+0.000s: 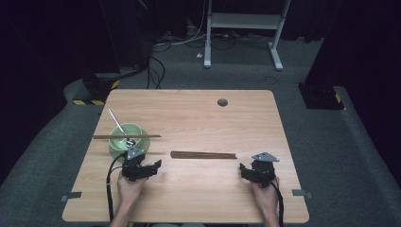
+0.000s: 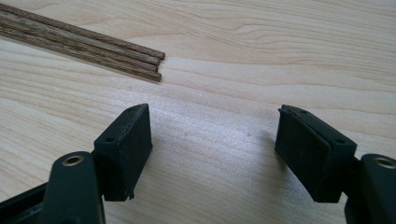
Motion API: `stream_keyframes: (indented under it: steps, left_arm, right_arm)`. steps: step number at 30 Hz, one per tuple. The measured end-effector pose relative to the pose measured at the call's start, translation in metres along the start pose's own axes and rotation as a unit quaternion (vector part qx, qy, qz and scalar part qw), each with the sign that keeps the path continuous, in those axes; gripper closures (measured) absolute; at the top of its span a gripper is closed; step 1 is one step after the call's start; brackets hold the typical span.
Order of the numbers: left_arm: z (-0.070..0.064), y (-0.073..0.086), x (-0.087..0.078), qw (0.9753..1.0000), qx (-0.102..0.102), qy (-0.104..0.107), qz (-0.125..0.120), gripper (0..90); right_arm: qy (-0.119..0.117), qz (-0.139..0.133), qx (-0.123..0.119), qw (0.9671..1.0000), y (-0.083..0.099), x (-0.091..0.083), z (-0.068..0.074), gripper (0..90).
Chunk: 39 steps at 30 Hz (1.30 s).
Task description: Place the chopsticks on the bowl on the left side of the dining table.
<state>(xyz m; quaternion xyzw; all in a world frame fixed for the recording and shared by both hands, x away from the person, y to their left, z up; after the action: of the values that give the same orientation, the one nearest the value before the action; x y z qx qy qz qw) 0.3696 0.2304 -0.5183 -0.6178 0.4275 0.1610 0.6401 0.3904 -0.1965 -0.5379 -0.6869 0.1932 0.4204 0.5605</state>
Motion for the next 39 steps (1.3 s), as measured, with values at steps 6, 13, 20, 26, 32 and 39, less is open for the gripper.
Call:
stream_keyframes:
  steps: [6,13,20,26,32,39]
  left_arm:
    - [0.001,0.002,0.004,0.9999,0.006,-0.01,0.006,22.4]
    - [-0.001,0.003,0.009,0.9991,0.018,-0.034,0.016,22.6]
    - [-0.004,0.003,0.014,0.9982,0.028,-0.048,0.024,22.8]
    - [-0.006,0.003,0.018,0.9975,0.033,-0.056,0.027,22.8]
    - [-0.005,0.004,0.022,0.9968,0.033,-0.065,0.033,22.9]
    - [-0.003,0.005,0.022,0.9963,0.033,-0.071,0.035,23.0]
  right_arm:
    - [0.0,0.0,0.0,1.0,0.0,0.0,0.0,26.6]
    - [0.0,0.0,0.0,1.0,0.0,0.0,0.0,26.6]
    - [0.0,0.0,0.001,1.0,0.0,0.0,0.0,26.6]
    - [0.0,0.0,0.001,1.0,0.0,0.0,0.0,26.6]
    - [0.0,0.0,-0.001,1.0,0.0,0.0,0.0,26.4]
    - [0.0,0.0,-0.001,1.0,0.0,0.0,0.0,26.4]
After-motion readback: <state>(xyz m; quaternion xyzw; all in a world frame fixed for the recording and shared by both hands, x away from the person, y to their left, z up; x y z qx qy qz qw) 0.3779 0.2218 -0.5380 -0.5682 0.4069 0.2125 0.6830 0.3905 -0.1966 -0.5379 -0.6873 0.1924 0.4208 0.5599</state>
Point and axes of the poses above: each handheld gripper's, and its own axes: x roughly forward along the jaws, y roughly out of its underside, z roughly to its left, the point moved 2 cm from there along x, roughly forward along the jaws, and after that the axes turned 9 degrees about z, right-handed, at the moved point
